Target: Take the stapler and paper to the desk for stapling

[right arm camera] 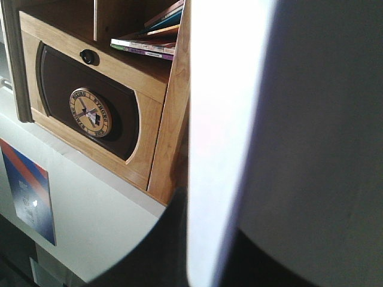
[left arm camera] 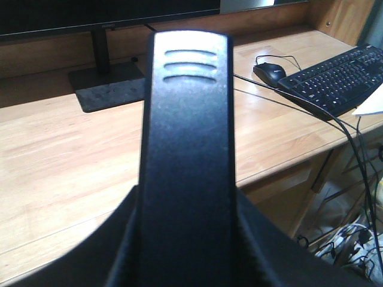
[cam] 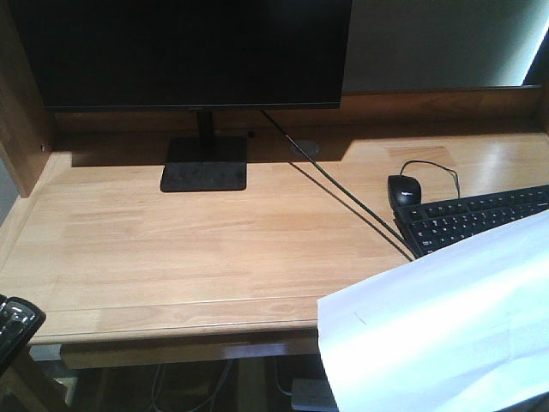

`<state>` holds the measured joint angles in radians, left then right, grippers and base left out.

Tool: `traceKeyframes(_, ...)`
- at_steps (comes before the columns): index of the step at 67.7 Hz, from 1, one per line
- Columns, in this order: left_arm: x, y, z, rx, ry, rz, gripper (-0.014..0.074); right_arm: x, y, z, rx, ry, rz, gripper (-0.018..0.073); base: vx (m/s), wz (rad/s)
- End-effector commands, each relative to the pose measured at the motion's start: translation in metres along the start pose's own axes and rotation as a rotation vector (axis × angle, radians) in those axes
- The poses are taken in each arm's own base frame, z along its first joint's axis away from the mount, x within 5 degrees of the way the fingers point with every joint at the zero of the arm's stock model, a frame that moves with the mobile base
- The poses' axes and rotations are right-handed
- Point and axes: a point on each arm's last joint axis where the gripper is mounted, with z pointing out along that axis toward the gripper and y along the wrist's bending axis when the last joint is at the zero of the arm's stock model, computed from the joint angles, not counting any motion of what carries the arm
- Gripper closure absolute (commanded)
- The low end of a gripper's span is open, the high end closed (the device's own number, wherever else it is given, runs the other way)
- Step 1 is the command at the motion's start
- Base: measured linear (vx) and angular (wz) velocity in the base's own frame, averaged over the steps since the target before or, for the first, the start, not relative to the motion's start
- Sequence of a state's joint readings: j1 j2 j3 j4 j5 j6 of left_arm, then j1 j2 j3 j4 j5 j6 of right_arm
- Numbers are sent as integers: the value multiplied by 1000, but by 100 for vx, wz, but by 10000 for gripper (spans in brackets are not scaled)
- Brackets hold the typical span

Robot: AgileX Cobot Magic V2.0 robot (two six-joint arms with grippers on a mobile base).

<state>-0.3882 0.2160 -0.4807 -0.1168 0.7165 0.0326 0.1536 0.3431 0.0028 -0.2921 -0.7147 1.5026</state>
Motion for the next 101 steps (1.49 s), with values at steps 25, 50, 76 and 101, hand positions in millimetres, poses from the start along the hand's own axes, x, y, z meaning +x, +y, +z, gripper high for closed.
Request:
traceKeyframes(25,-19,-1,-5,8,-141,-16,603,-4,12,4,-80,-14,-11,564,5,3)
traceKeyframes(50,-19,-1,-5,8,-141,-16,603,-4,12,4,-80,-14,-11,564,4,3)
traceKeyframes(76,-19,-1,-5,8,-141,-16,603,-4,12,4,-80,-14,-11,564,3,3)
traceKeyframes(101,-19,-1,-5,8,-141,-16,603,-4,12,4,-80,-14,-11,564,2,2)
